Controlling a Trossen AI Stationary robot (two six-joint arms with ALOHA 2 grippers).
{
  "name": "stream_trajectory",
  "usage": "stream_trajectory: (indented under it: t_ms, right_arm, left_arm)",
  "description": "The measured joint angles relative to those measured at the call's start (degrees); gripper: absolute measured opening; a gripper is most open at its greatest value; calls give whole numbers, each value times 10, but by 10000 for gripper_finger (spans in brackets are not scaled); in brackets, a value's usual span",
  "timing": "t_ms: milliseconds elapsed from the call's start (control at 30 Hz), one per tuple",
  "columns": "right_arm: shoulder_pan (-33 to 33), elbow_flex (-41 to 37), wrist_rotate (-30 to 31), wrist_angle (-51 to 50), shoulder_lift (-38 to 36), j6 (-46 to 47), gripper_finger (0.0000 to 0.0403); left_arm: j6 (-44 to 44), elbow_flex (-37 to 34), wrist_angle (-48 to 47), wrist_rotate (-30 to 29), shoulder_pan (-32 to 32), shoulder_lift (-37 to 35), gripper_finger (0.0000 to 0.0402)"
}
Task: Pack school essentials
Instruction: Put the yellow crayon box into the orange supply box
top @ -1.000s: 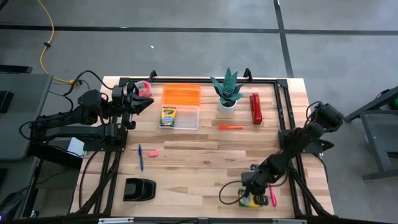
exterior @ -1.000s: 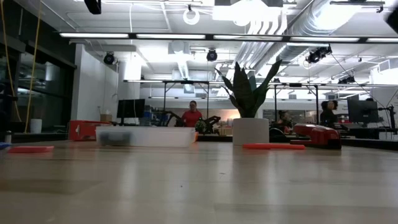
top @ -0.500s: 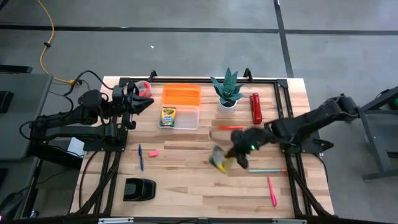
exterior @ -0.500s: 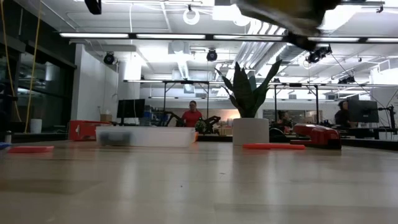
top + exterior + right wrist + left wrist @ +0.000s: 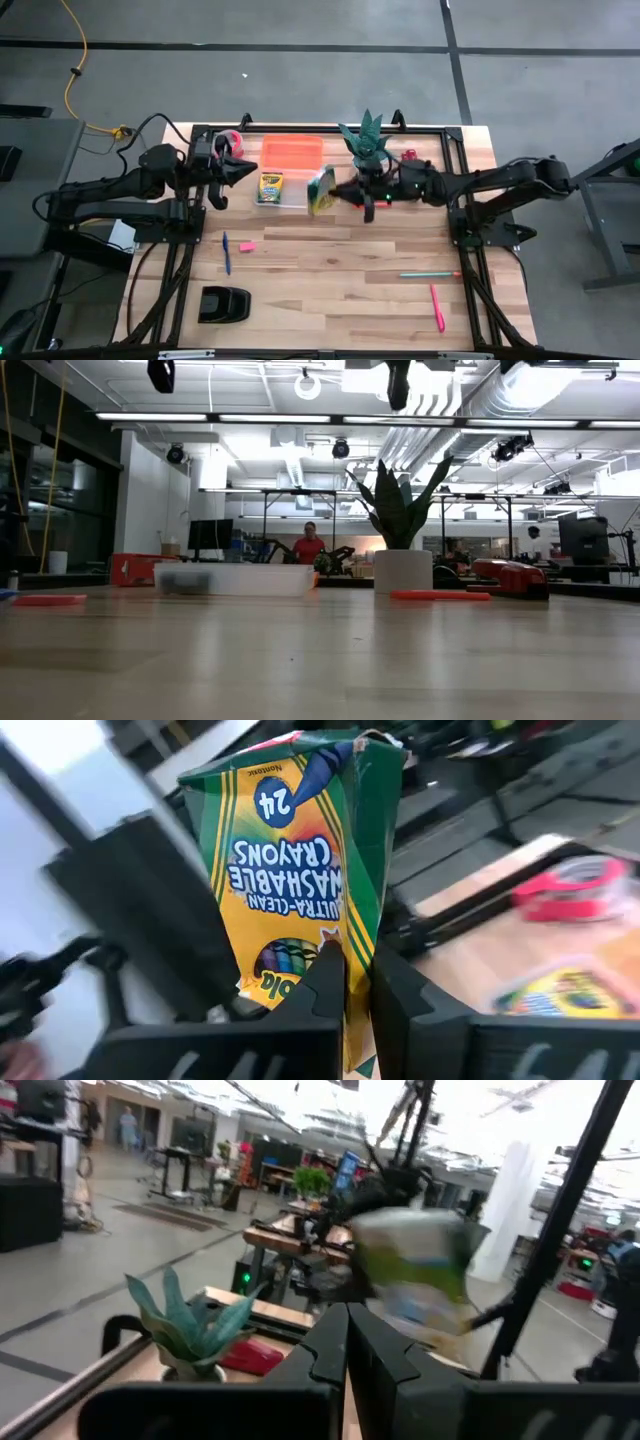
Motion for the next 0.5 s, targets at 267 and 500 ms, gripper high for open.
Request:
stream_trajectory:
  t_ms: [267, 500]
  right_arm:
    - [-33, 0, -1, -3, -1, 35, 1]
    - [-33, 0, 1, -3, -1, 44, 1]
  left_arm:
    - [-23, 0, 0, 18, 0, 29, 0]
    - [-23, 0, 0, 18, 0, 30, 0]
